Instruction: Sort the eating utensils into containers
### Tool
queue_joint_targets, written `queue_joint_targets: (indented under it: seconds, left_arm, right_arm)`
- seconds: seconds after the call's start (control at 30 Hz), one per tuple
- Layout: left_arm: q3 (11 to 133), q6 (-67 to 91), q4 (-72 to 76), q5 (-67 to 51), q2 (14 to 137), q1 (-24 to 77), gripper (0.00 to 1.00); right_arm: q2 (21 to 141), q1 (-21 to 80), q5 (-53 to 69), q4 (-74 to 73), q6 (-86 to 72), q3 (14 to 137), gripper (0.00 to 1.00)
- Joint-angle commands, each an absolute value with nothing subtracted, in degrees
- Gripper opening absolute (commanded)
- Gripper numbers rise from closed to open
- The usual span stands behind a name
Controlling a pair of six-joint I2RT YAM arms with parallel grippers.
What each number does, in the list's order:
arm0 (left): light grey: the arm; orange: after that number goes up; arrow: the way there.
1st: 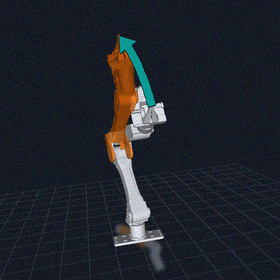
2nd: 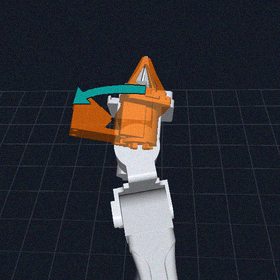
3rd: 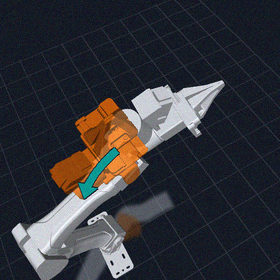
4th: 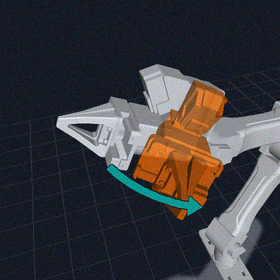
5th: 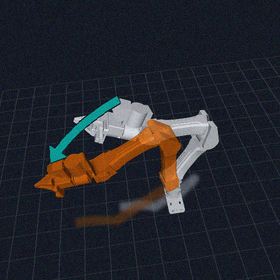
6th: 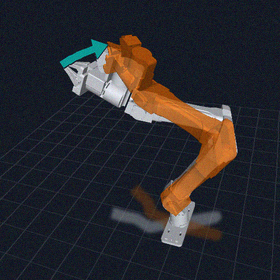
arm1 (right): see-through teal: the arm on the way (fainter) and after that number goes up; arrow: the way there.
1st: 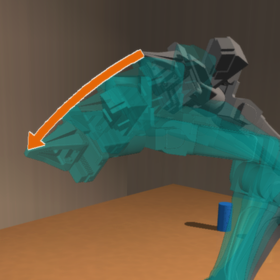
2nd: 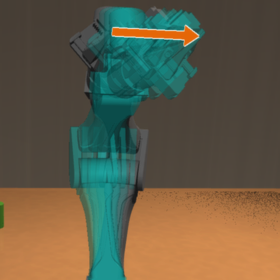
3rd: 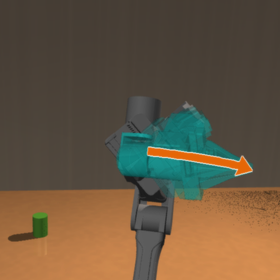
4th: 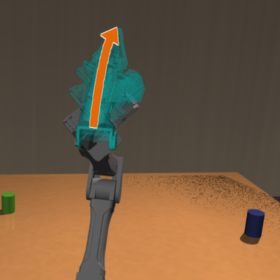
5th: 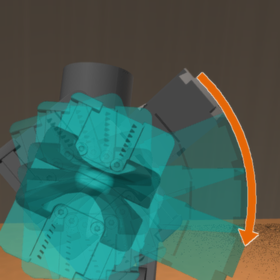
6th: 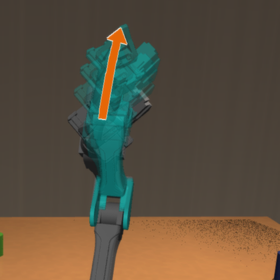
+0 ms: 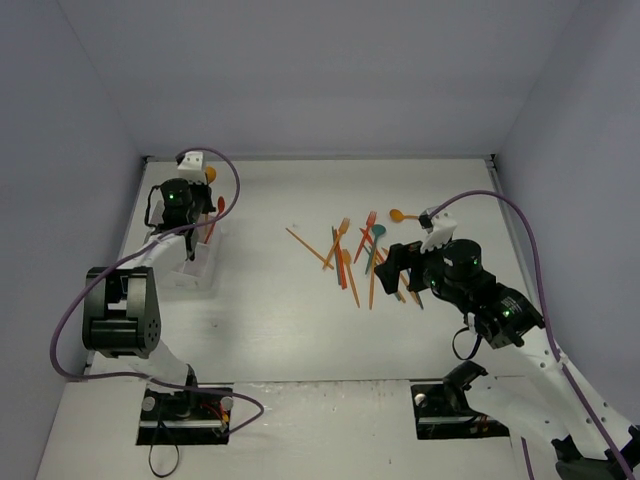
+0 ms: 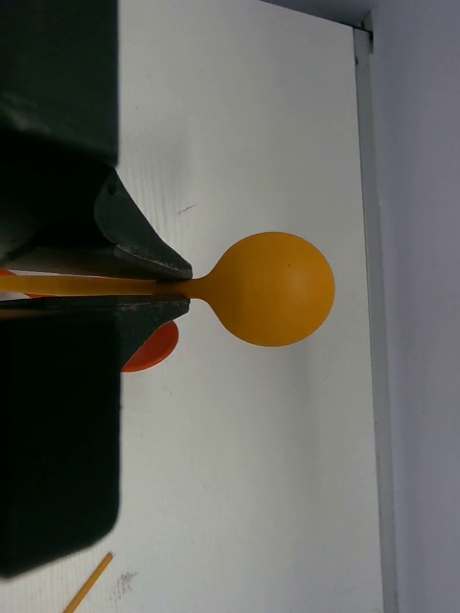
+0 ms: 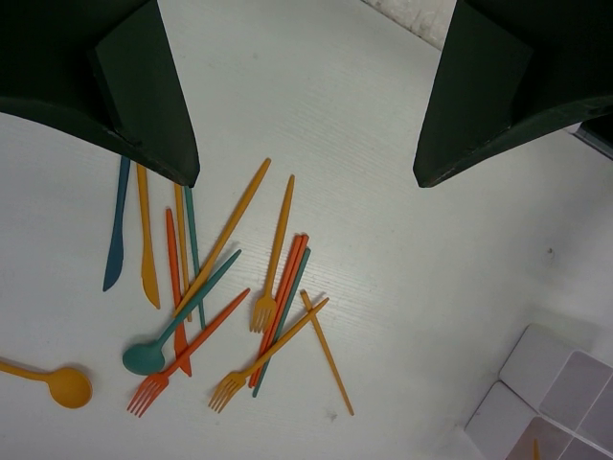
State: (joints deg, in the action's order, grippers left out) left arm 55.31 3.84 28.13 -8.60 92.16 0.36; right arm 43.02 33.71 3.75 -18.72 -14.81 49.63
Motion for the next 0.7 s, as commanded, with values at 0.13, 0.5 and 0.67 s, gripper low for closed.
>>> queue_joint_targets:
  seconds: [0.13,0.5,0.67]
  left_arm:
    - [52.8,4.6,35.6,-5.9,91.6,0.4,0.02]
    - [48.6,4.7,36.1,-4.9,89.7,0.4,0.21]
    - [47.6,5.1,36.1,-5.0,88.9,0.3,0.29]
  right_arm:
    - [41.7,33.5,3.0,-16.7,-15.2,48.8,0.93]
    - [40.5,33.5,3.3,-16.9,-16.1,48.1,0.93]
    - [39.5,33.5,3.3,-17.0,-16.6,47.4,0.93]
